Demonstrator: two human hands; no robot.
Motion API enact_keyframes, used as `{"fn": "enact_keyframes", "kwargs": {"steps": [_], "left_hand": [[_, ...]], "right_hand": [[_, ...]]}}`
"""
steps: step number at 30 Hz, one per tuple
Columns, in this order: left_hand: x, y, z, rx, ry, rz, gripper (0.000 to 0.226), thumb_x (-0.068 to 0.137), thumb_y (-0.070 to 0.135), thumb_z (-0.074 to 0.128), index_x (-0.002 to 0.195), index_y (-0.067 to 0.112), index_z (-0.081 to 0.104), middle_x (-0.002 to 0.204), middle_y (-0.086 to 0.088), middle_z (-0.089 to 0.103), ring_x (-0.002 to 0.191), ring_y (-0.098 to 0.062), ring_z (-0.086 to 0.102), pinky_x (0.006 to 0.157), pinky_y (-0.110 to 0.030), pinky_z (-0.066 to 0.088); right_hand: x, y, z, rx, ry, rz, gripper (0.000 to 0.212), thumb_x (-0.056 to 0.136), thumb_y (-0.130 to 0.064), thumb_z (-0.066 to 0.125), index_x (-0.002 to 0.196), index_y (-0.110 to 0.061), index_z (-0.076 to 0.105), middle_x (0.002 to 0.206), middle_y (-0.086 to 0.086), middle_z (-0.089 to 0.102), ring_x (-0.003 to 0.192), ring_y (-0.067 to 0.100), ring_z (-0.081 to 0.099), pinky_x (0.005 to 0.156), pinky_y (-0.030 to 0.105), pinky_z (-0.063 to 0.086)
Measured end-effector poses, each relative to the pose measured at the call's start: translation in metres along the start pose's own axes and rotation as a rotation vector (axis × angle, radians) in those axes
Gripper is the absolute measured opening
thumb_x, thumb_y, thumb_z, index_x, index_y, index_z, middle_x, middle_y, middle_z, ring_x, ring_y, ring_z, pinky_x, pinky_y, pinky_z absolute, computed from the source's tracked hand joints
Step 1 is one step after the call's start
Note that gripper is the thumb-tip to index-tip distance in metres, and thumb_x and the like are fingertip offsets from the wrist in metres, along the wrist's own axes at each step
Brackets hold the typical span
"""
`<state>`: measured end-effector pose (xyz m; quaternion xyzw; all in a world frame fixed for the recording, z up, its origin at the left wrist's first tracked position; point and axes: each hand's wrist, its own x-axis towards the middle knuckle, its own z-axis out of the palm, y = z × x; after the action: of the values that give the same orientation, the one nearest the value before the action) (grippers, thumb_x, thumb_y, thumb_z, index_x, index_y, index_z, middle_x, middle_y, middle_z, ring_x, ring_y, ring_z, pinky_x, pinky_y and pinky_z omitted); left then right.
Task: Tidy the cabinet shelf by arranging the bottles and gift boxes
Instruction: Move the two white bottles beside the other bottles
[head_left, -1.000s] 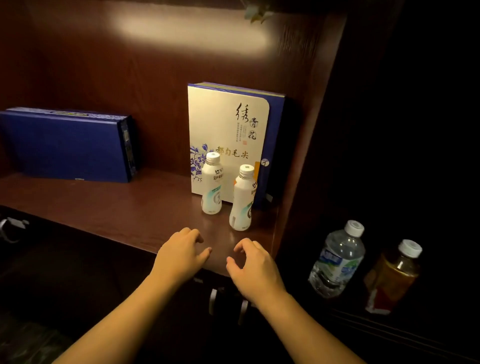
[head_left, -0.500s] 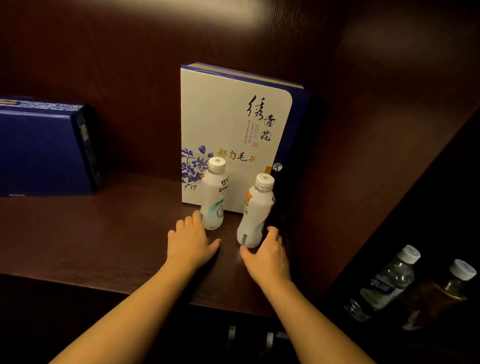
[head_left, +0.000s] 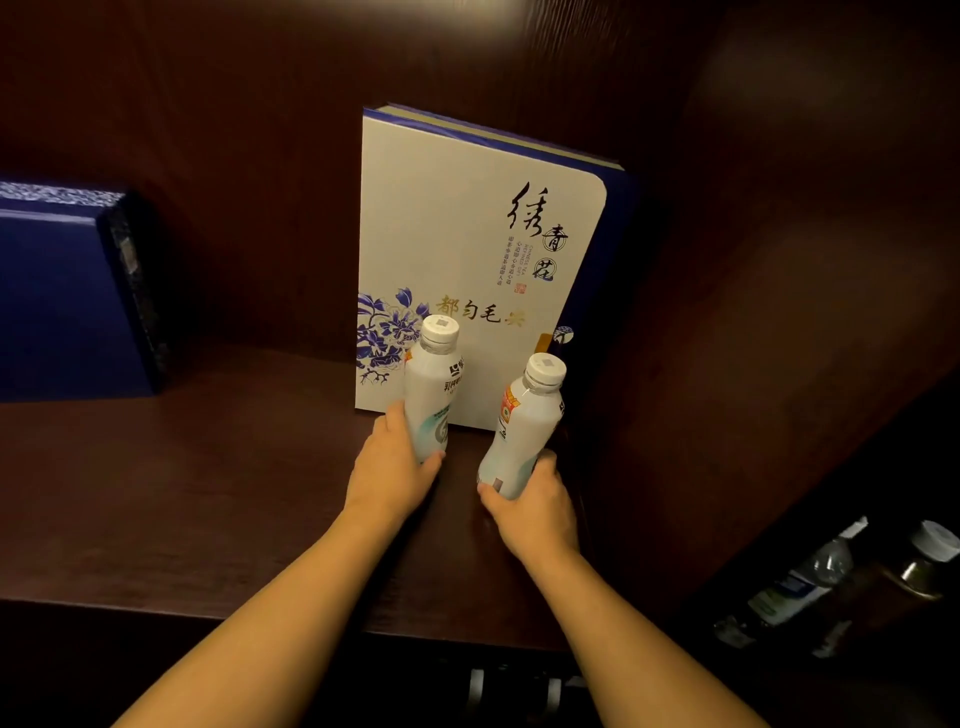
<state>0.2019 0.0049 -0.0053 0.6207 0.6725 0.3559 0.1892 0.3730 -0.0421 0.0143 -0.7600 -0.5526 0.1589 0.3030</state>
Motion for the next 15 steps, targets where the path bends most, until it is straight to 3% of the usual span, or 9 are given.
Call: {"fn": "enact_keyframes", "kwargs": {"steps": [10, 15], "left_hand": [[-0.043, 0.000, -0.013, 0.007, 0.000, -0.046, 0.065, 0.073, 0.047, 0.079, 0.121, 0.021, 0.045, 0.115, -0.003, 0.050, 0.097, -0.027, 0.060, 0.074, -0.035, 0.048], [-0.090, 0.008, -0.025, -0.008, 0.001, -0.078, 0.061, 0.066, 0.056, 0.078, 0.109, 0.028, 0.046, 0.103, 0.003, 0.051, 0.090, -0.023, 0.061, 0.076, -0.040, 0.053]], "right_hand": [[-0.040, 0.017, -0.017, 0.044, -0.040, -0.059, 0.063, 0.071, -0.044, 0.076, 0.121, -0.022, 0.043, 0.110, 0.002, 0.061, 0.099, 0.026, 0.063, 0.076, 0.038, 0.055], [-0.067, 0.035, -0.031, 0.069, -0.081, -0.114, 0.055, 0.068, -0.044, 0.075, 0.111, -0.024, 0.046, 0.099, 0.001, 0.064, 0.091, 0.025, 0.065, 0.071, 0.036, 0.055]]}}
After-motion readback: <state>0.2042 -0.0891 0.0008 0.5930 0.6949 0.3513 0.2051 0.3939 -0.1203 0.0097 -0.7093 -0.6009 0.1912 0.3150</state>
